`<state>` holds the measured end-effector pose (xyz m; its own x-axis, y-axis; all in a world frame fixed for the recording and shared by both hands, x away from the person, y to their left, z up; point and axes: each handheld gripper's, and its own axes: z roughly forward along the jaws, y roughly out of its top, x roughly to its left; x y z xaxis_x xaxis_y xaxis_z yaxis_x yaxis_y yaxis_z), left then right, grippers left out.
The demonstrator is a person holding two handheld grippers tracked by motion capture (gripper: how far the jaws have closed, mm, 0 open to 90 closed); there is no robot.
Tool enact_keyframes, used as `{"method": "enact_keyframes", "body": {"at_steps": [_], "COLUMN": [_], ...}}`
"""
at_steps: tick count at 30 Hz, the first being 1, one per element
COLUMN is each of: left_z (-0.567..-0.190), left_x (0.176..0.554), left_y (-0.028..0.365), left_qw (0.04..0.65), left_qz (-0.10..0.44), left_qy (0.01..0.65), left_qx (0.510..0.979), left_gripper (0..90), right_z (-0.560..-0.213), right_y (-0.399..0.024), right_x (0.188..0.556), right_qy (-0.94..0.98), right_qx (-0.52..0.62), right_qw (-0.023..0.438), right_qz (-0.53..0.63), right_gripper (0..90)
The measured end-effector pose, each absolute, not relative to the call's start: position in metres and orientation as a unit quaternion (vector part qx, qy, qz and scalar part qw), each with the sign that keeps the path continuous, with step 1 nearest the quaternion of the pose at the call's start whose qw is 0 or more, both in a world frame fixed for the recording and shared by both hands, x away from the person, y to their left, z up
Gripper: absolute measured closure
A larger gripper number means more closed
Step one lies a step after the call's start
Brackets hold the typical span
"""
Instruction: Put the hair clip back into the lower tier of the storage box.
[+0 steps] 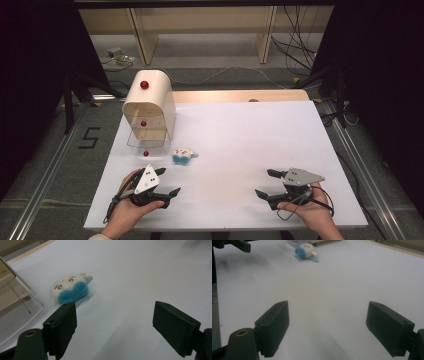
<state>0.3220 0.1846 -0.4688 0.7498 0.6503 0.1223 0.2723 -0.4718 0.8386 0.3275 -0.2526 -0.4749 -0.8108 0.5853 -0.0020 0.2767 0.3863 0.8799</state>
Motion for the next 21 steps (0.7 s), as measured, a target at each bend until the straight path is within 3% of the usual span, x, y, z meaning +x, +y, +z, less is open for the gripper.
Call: {"method": "enact_keyframes", "body": {"at_steps": [21], "left_z": [-0.472], "left_x": [0.321], "left_y": [0.182], "left_qw": [0.428], "left_qz": [0.213], "left_qy": [0.272], "left_qx": [0.835], "left_gripper": [19.0], "right_z": [-0.47], "right_y": [-0.136], "right_x": [0.402], "right_qy": [0.841], "right_qx": [0.22], "right_qw": [0.124], "right_qz": [0.479], "right_gripper": [21.2]}}
